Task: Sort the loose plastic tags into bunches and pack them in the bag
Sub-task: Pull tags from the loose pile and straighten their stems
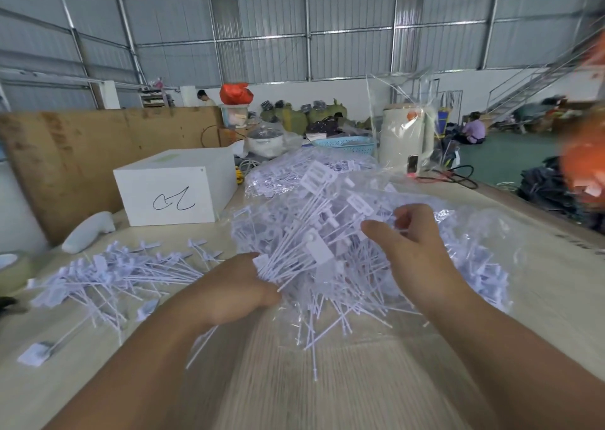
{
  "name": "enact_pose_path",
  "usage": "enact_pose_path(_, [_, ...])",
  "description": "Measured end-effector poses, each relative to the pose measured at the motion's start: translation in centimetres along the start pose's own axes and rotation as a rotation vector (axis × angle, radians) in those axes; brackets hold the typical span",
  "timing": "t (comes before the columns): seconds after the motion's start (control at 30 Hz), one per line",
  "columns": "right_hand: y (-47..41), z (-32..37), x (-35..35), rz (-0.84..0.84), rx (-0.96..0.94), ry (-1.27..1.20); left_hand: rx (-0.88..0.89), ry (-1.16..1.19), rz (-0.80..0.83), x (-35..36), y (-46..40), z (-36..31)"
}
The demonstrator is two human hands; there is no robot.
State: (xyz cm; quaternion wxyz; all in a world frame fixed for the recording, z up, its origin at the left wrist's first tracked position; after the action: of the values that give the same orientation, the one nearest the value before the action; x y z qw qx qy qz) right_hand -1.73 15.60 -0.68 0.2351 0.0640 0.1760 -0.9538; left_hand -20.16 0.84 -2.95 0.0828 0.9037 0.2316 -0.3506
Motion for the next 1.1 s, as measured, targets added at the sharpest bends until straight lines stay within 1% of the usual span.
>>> enact_pose_path(0.07, [-0.2, -0.3, 0.5, 0.045, -0.001, -0.037, 0.004, -0.002, 0.022, 0.2, 0.1, -0.2])
enact_pose_path(0.17, [-0.2, -0.4, 2.5, 0.230, 0.050, -0.251, 0.028, 0.018, 0.115, 1.1, 0.6, -1.1])
enact_pose_path(0.23, [-0.2, -0.3, 3.2, 0.304, 0.031, -0.349, 0.050, 0.022, 0.153, 1.6, 0.9, -1.7])
enact_pose_path(0.27, [-0.3, -0.4, 3.2, 0.295, 0.007, -0.355, 0.054, 0.028, 0.170, 1.8, 1.1, -1.9])
enact_pose_path(0.4, [-1.1, -0.7, 1.8, 0.098, -0.102, -0.334, 0.034, 0.084, 0.290, 2.6, 1.6, -1.9])
enact_pose_path(0.5, [-0.9, -0.9, 1.8, 0.020, -0.138, -0.374, 0.064, 0.132, 0.372, 3.3, 1.8, -2.5])
enact_pose_path(0.67, [-0.7, -0.8, 2.2, -0.065, -0.192, -0.294, 0.069, 0.145, 0.440, 3.7, 1.9, -2.3])
enact_pose_path(0.77, [-0.3, -0.5, 1.9, -0.110, -0.209, -0.271, 0.061, 0.167, 0.384, 3.8, 1.8, -2.5])
enact_pose_path(0.8, [-0.2, -0.4, 1.9, -0.121, -0.215, -0.274, 0.055, 0.152, 0.323, 3.8, 1.5, -2.4])
enact_pose_path(0.87, [0.3, -0.2, 2.0, -0.131, -0.231, -0.275, 0.021, 0.095, 0.151, 3.4, 0.9, -2.0])
enact_pose_path(0.93, [0.9, 0.1, 2.3, -0.124, -0.257, -0.246, -0.011, 0.040, 0.053, 3.1, 0.8, -1.6])
enact_pose_path(1.1, [1.9, 1.1, 3.7, -0.075, -0.349, -0.111, 0.002, 0.036, 0.049, 3.4, 0.5, -1.4])
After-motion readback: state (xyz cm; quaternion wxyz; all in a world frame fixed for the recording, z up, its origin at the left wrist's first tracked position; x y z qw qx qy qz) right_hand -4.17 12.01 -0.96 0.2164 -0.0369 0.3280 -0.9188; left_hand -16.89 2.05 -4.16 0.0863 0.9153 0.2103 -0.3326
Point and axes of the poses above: each hand's wrist, its own y-axis away from the middle knuckle, its own x-axis out of the palm, z = x × y, the point moved 7 cm from there along -y, towards the middle knuckle, and after that the axes turned 4 degrees about y, right-handed, at the moved point
